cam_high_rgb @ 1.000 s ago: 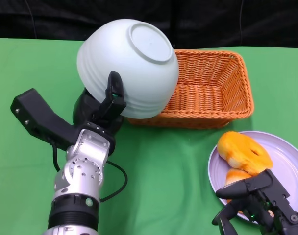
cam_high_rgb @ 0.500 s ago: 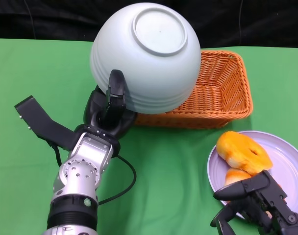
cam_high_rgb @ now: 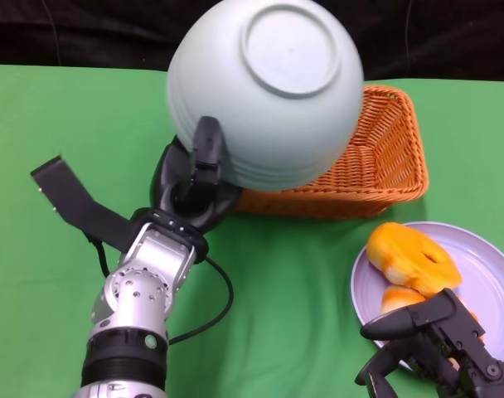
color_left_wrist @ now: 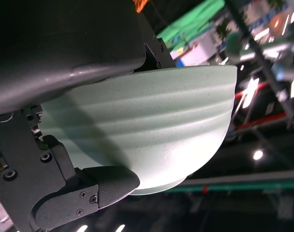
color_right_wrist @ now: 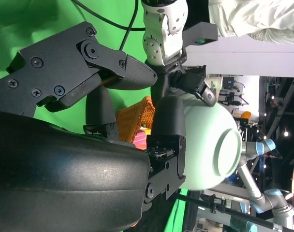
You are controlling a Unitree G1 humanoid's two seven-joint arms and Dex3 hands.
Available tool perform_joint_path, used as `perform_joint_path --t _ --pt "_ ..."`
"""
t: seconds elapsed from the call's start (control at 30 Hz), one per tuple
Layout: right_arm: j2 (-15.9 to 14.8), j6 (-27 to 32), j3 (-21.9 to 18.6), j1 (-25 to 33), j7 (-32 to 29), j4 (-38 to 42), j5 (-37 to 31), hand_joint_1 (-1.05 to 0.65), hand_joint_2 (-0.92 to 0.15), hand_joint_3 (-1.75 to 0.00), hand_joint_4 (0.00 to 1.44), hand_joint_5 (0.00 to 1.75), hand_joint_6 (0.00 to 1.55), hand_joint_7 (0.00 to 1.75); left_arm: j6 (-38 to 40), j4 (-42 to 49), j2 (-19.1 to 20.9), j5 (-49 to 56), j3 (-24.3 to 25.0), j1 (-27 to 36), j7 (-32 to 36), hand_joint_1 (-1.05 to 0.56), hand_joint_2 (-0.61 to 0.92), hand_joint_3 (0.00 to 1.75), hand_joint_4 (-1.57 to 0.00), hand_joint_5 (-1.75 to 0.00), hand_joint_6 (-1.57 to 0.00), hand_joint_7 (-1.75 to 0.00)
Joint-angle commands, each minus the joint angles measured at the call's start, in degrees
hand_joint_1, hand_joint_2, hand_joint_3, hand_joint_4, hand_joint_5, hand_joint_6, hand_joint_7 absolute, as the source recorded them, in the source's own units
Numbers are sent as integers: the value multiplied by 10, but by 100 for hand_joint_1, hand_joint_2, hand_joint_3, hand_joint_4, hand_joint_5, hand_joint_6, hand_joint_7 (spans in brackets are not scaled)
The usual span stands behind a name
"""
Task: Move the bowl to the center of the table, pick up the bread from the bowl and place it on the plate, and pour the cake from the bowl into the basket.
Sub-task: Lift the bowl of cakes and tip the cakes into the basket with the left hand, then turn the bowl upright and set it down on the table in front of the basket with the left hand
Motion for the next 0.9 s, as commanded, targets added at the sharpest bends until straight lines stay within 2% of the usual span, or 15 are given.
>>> perform_joint_path --t 0.03,0.1,0.2,0.3,0.43,0.5,0.63,0.73,0.83,0.9 --pt "-6 -6 7 6 3 -13 -20 -24 -64 -93 37 166 20 151 -8 -30 10 18 -7 11 -30 -26 29 172 -112 -175 -91 -175" --pt "-6 -6 7 6 3 -13 -20 -24 -64 -93 38 166 20 151 -6 -31 8 22 -5 12 -32 -26 29 171 -112 -175 -91 -175" --pt "-5 -7 5 2 3 -12 -17 -23 -64 -93 37 166 19 150 -42 -88 33 89 -44 56 -48 -22 28 170 -112 -175 -91 -175" --pt "-5 -7 5 1 3 -11 -17 -23 -64 -94 36 166 19 150 -46 -101 34 102 -50 65 -49 -21 28 169 -112 -175 -90 -175" --pt "-1 -15 4 -1 -1 -7 -16 -22 -63 -96 35 168 18 151 -145 -156 110 237 -126 96 -99 -17 29 164 -110 -175 -89 -175" --pt "-1 -16 5 -2 -2 -6 -17 -22 -63 -97 35 169 17 152 -170 -156 120 256 -135 99 -110 -16 31 160 -110 -175 -89 -175" --pt "2 -19 4 -2 -8 -7 -21 -23 -63 -97 34 170 15 153 -267 -160 165 330 -166 107 -130 -13 33 151 -108 -175 -90 -174" --pt "5 -21 5 -1 -15 -8 -30 -23 -63 -98 33 171 15 153 -354 -160 198 389 -185 118 -134 -14 28 158 -106 -175 -91 -170" --pt "5 -19 7 0 -19 -11 -33 -24 -63 -98 33 171 14 153 -438 -158 235 453 -205 131 -127 -15 28 160 -105 -175 -92 -171" --pt "6 -13 9 1 -21 -15 -34 -23 -63 -98 32 171 14 154 -488 -153 260 480 -216 137 -133 -7 28 163 -104 -175 -89 -173"
